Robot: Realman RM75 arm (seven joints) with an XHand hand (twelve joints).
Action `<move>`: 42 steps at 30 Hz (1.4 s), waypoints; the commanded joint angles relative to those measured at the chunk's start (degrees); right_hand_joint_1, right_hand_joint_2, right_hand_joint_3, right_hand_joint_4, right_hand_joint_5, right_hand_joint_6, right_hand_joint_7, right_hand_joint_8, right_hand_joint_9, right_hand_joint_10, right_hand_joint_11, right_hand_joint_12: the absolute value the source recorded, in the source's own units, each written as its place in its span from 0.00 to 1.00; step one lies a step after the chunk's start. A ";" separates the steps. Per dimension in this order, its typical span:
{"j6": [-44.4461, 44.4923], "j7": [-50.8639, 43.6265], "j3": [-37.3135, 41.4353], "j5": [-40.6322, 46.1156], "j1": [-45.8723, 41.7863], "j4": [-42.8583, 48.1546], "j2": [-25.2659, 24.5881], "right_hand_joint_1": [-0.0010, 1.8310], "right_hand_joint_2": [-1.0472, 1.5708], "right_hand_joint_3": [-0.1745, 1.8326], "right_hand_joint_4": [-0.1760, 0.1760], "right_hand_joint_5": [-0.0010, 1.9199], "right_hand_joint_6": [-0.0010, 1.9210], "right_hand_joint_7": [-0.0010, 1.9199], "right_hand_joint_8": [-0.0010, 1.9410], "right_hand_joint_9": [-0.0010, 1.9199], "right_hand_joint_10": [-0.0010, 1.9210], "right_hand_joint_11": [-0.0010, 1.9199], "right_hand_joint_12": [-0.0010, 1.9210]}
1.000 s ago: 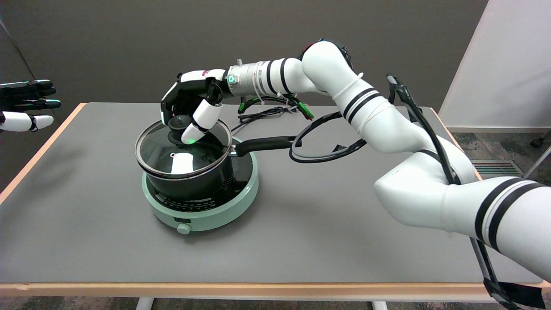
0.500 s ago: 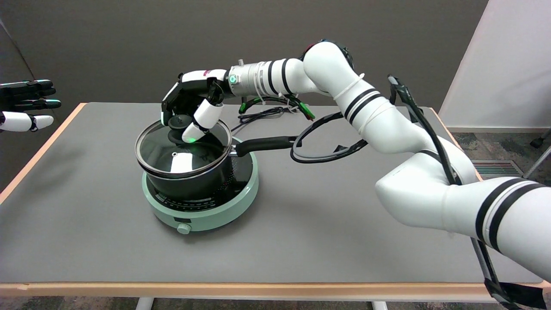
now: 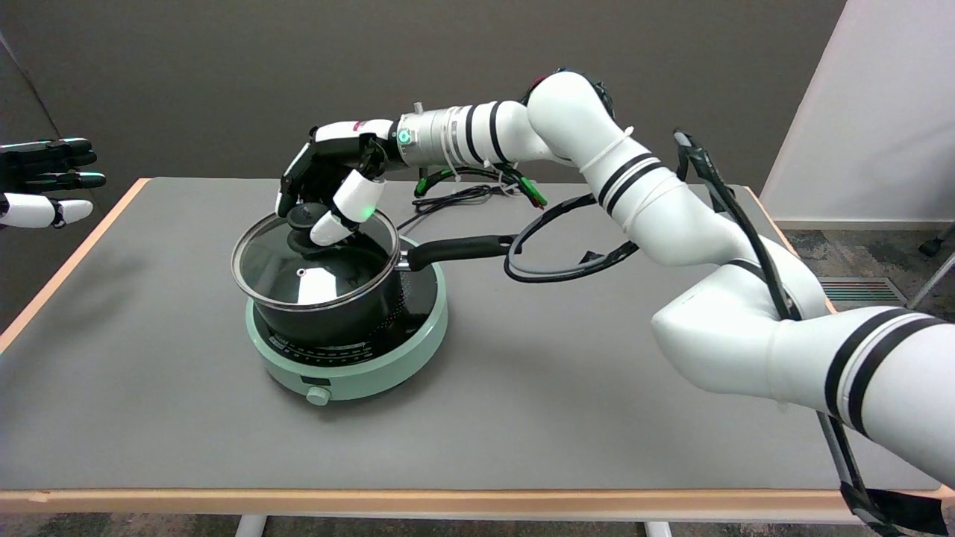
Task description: Place the pot lid onto the soup pot.
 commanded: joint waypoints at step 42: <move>2.75 3.64 4.89 -3.92 -6.76 18.72 5.52 0.59 0.65 0.51 0.30 0.36 0.21 0.40 0.29 0.31 0.67 0.04 0.91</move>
